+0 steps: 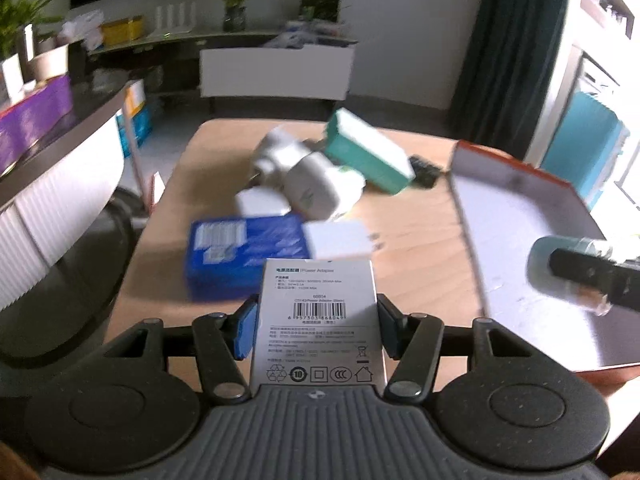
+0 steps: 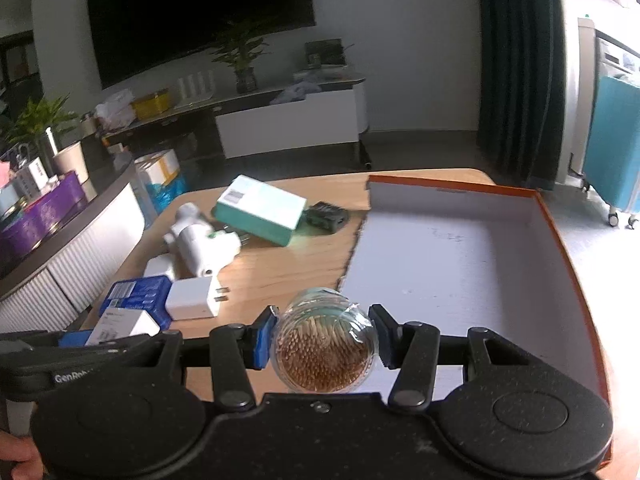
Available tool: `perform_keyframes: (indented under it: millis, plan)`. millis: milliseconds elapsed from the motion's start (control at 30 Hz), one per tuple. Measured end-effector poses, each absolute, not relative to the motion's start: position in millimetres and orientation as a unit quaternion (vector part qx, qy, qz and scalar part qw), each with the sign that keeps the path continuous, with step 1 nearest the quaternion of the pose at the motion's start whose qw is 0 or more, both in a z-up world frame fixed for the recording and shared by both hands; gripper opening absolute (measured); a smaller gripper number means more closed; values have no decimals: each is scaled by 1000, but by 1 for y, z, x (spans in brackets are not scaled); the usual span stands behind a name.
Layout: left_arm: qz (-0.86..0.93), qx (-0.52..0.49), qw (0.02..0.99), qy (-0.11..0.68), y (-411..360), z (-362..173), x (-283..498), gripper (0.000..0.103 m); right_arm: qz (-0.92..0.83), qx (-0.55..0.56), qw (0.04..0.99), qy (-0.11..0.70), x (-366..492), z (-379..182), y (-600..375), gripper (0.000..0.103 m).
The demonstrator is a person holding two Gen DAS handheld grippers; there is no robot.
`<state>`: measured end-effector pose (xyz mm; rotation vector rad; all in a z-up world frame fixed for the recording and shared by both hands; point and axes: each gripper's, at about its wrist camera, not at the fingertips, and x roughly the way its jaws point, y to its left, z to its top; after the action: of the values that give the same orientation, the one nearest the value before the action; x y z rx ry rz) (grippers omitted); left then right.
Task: Organize rigid objects
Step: 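Carry the white box and the toothpick jar over the white tray with both grippers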
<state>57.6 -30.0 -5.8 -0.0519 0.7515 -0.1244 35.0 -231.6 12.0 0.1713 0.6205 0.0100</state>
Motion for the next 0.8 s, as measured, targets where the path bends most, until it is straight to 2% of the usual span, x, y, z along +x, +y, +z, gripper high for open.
perform_keyframes:
  millis: [300, 800]
  plan:
    - [-123, -19, 931, 344, -77, 25, 71, 59, -42, 90, 948, 302, 31, 23, -268, 60]
    - [-163, -27, 921, 352, -132, 32, 106, 59, -97, 112, 950, 273, 38, 32, -316, 60]
